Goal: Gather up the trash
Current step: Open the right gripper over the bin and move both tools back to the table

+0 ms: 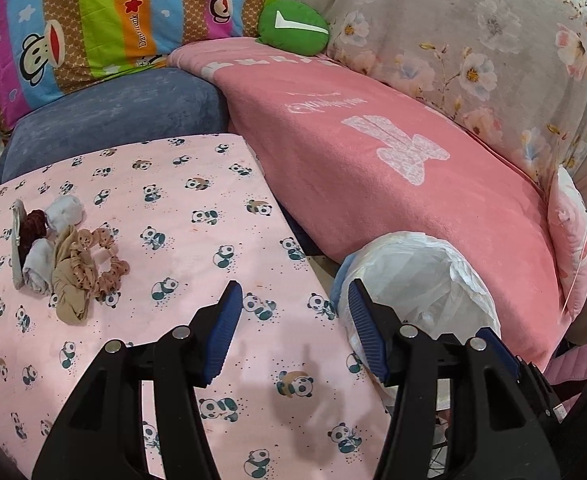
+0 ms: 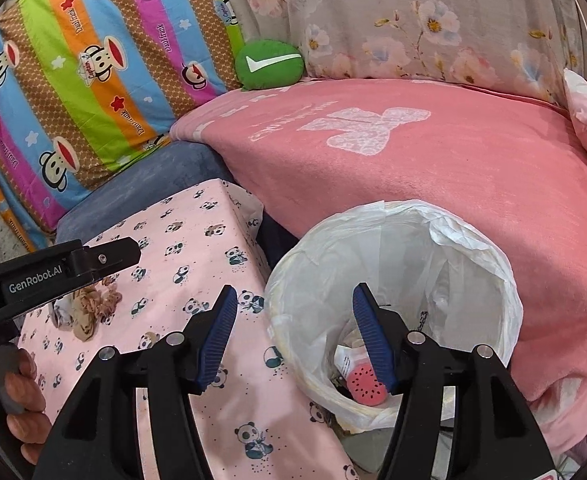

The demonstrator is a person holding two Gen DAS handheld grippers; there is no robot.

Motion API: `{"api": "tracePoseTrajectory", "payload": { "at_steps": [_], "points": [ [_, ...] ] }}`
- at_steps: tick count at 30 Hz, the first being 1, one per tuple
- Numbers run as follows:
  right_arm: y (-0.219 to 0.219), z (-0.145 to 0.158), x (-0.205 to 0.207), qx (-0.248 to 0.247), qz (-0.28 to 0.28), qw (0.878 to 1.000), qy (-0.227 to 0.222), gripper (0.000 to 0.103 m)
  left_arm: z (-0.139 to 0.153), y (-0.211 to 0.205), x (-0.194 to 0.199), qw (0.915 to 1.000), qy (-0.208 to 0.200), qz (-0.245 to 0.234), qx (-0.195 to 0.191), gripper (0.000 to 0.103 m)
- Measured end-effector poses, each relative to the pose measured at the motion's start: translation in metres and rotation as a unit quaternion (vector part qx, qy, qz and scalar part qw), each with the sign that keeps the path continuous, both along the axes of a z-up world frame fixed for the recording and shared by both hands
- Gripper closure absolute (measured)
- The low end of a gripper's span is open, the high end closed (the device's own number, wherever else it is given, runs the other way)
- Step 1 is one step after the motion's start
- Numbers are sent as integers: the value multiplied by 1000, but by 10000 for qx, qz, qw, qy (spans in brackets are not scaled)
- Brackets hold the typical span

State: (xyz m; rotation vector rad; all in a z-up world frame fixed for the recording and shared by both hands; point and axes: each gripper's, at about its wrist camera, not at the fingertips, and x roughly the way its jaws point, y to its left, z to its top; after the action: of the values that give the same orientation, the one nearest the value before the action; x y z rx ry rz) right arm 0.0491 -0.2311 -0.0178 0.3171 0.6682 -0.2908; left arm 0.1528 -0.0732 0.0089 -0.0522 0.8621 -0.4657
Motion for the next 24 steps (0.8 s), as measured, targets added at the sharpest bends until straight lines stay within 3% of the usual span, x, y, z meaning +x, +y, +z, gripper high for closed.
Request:
{"api": "tracePoseTrajectory", "payload": {
  "at_steps": [16, 24],
  "points": [
    [65, 4, 28, -220, 587, 9979, 131, 43, -9, 64, 16, 9986, 139, 505, -104, 50],
    [96, 1, 41, -303, 875, 9955, 209, 43, -15, 94, 23, 9970, 192, 744, -121, 45]
  ]
}}
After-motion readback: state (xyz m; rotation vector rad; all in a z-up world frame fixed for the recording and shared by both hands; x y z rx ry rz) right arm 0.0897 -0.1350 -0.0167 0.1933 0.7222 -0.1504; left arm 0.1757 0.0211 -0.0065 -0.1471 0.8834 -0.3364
